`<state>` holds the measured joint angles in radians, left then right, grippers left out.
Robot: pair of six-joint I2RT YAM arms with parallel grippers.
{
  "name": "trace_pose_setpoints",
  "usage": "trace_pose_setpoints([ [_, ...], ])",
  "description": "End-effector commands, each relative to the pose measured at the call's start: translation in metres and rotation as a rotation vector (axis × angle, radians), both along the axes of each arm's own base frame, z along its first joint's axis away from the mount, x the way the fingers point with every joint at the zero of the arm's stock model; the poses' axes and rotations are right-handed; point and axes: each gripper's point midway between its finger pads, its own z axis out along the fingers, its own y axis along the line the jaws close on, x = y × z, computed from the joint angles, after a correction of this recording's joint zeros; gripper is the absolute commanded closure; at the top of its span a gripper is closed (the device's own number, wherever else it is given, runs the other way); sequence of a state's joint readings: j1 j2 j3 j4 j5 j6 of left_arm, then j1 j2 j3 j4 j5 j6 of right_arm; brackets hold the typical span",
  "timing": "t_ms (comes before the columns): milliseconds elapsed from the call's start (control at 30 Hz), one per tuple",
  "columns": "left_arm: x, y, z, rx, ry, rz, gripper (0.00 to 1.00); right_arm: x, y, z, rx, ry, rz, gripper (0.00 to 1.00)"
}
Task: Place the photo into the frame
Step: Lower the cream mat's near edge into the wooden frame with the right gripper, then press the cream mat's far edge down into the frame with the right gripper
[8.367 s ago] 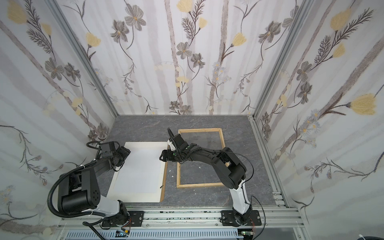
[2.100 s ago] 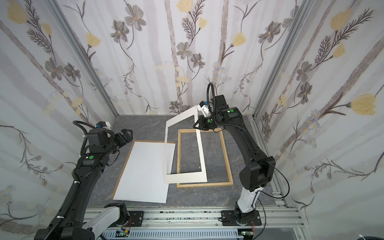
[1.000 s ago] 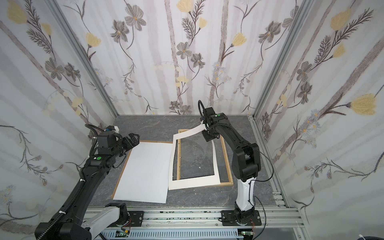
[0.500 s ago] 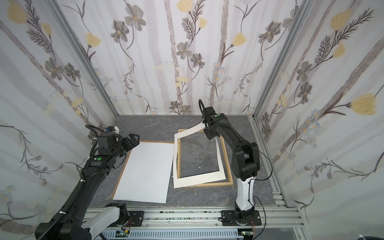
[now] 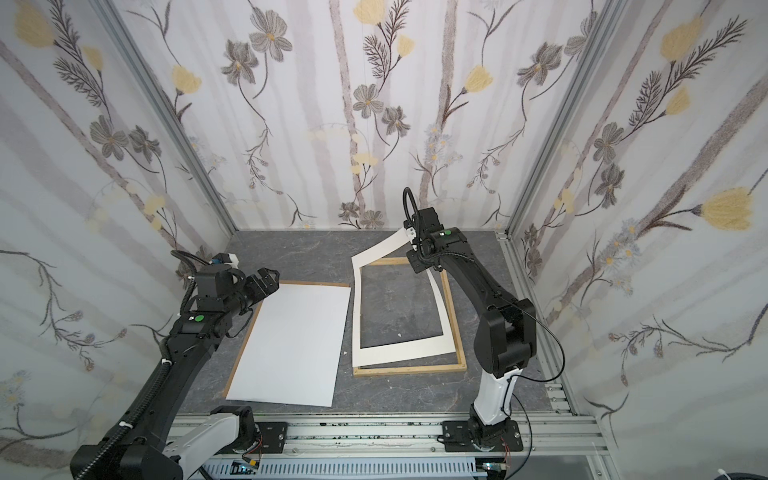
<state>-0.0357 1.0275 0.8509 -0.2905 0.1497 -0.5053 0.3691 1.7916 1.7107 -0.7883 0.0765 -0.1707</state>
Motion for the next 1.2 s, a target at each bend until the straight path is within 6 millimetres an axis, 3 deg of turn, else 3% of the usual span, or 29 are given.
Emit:
trace_pose_setpoints([
  [0, 0.004, 0.001, 0.003, -0.004, -0.02, 0.011, 0.0, -0.001, 0.006, 0.012, 0.036, -0.042, 0.04, 1.0],
  [333, 0.004, 0.0, 0.005, -0.012, -0.027, 0.01, 0.0, 0.001, -0.001, -0.019, -0.044, 0.016, 0.036, 1.0],
  [600, 0.002, 0.002, 0.005, -0.004, -0.024, 0.014, 0.0, 0.003, -0.022, -0.05, -0.216, 0.077, 0.04, 1.0],
  [800, 0.003, 0.002, 0.003, -0.003, -0.021, 0.014, 0.0, 0.008, -0.036, -0.056, -0.303, 0.068, 0.027, 1.0],
  [967, 0.003, 0.002, 0.001, -0.004, -0.015, 0.015, 0.0, 0.009, -0.03, -0.045, -0.27, 0.035, 0.046, 1.0],
  [1167, 0.005, 0.001, 0.001, -0.009, -0.019, 0.014, 0.0, 0.01, -0.039, -0.043, -0.315, 0.019, 0.041, 1.0],
])
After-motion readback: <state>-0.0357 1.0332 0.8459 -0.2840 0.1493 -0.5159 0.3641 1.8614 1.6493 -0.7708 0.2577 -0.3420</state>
